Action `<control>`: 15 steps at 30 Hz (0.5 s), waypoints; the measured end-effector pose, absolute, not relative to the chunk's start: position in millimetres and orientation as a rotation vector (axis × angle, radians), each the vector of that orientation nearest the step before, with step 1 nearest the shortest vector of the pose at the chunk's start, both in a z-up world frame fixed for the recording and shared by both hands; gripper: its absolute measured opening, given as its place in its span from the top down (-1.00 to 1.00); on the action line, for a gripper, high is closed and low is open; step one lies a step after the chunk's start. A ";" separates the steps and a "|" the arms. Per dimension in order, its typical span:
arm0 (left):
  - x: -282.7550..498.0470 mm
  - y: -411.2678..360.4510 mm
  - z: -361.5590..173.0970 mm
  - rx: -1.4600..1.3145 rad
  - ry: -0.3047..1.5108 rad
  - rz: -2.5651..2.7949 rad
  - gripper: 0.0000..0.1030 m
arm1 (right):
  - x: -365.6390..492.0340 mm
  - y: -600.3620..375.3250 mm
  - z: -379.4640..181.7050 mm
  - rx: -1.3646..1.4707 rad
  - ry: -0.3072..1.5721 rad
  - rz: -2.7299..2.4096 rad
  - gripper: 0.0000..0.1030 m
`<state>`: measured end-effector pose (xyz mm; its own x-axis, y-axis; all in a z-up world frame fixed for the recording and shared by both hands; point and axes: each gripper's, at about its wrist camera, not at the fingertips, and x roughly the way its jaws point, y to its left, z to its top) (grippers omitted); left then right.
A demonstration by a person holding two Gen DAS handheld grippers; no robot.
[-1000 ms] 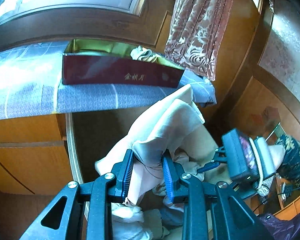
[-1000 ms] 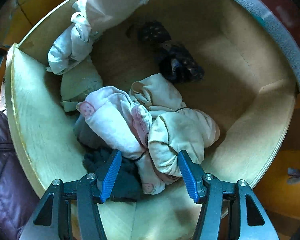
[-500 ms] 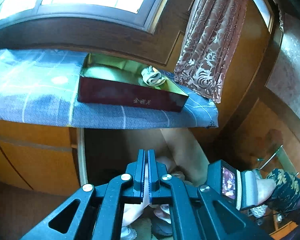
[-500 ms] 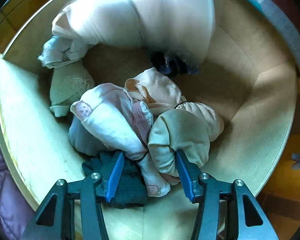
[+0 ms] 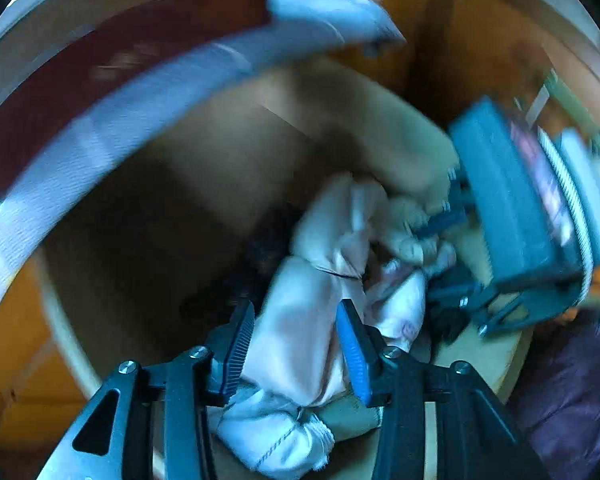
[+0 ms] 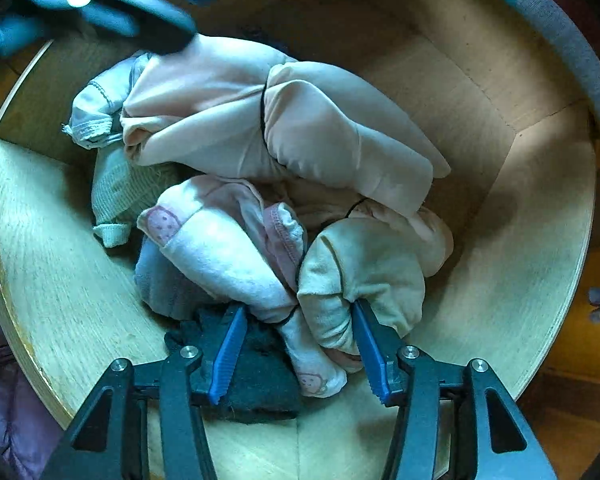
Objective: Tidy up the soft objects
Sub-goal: 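Lift the pale pink garment out with the left gripper while the right tool moves over the drawer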
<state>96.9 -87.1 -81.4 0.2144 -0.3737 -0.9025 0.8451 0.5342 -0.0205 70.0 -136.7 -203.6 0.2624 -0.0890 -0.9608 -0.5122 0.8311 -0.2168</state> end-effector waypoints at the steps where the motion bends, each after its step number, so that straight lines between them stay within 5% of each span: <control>1: 99.9 -92.3 -88.5 0.568 1.069 -0.932 -0.33 | 69.8 -137.3 -203.0 -0.555 1.289 0.308 -0.06; 2: 101.9 -97.2 -93.7 0.586 1.090 -0.959 -0.50 | 69.5 -138.5 -202.3 -0.555 1.288 0.310 -0.06; 6: 113.1 -111.1 -112.1 0.663 1.160 -0.977 -0.54 | 69.6 -141.2 -201.0 -0.556 1.291 0.321 -0.06; 11: 125.1 -117.2 -123.7 0.628 1.233 -0.973 0.07 | 71.0 -140.3 -201.3 -0.557 1.296 0.328 -0.07; 15: 119.1 -105.2 -120.6 0.534 1.215 -0.977 0.36 | 73.2 -138.8 -202.8 -0.546 1.304 0.306 -0.10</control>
